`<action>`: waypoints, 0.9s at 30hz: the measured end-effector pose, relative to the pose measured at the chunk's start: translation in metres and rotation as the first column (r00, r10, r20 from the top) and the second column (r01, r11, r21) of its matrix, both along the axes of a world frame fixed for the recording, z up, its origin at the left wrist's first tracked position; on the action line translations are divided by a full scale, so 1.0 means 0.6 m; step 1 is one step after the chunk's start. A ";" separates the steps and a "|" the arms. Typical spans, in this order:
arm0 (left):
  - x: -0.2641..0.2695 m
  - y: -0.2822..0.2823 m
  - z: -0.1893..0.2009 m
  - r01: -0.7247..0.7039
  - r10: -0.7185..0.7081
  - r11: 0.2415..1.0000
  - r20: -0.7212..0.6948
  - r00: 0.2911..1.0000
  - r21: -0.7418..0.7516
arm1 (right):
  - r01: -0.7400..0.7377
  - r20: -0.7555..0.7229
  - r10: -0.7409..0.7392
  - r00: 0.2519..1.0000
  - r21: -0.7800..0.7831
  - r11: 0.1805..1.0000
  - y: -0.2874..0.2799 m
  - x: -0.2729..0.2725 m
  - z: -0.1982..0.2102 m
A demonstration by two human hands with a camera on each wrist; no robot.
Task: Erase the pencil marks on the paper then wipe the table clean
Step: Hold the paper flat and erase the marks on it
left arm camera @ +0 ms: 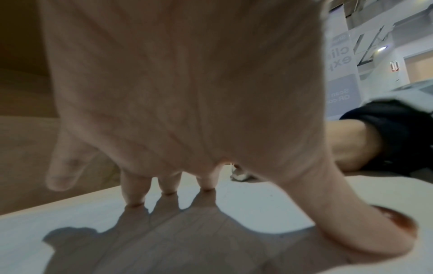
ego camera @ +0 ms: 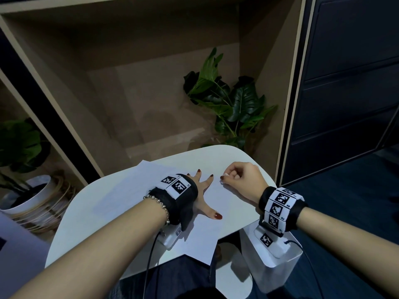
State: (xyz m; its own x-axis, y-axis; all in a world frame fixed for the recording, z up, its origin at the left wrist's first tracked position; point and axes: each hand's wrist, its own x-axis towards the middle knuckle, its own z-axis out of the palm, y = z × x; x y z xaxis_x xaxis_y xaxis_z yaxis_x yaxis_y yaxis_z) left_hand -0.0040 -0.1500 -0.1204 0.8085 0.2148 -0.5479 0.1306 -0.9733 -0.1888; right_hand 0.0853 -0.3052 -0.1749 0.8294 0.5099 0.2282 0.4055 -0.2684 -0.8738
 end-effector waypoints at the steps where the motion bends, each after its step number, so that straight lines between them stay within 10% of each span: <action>1: 0.000 0.001 0.000 -0.004 0.004 1.000 -0.001 1.000 0.003 | -0.060 -0.035 0.061 0.998 0.033 0.998 0.000 -0.003 0.000; 4: 0.000 0.000 0.003 -0.005 0.005 1.000 -0.004 1.000 0.014 | -0.186 -0.036 0.185 0.982 -0.014 0.983 0.004 -0.013 -0.002; 9: -0.001 -0.004 0.001 -0.011 0.011 1.000 -0.005 1.000 0.006 | 0.071 0.106 -0.065 0.992 -0.057 0.996 0.003 0.003 -0.006; 14: 0.000 -0.006 0.004 -0.011 0.011 1.000 0.001 1.000 0.003 | -0.144 0.041 0.147 0.988 -0.063 0.988 0.004 -0.010 -0.004; 20: -0.001 -0.005 0.004 -0.014 0.014 1.000 -0.006 1.000 0.000 | 0.069 0.133 -0.059 0.989 -0.073 0.995 0.008 0.004 -0.009; 27: -0.005 -0.004 -0.002 -0.028 0.028 1.000 0.029 0.999 -0.005 | -0.121 0.127 0.143 0.981 -0.165 0.979 0.012 -0.006 -0.010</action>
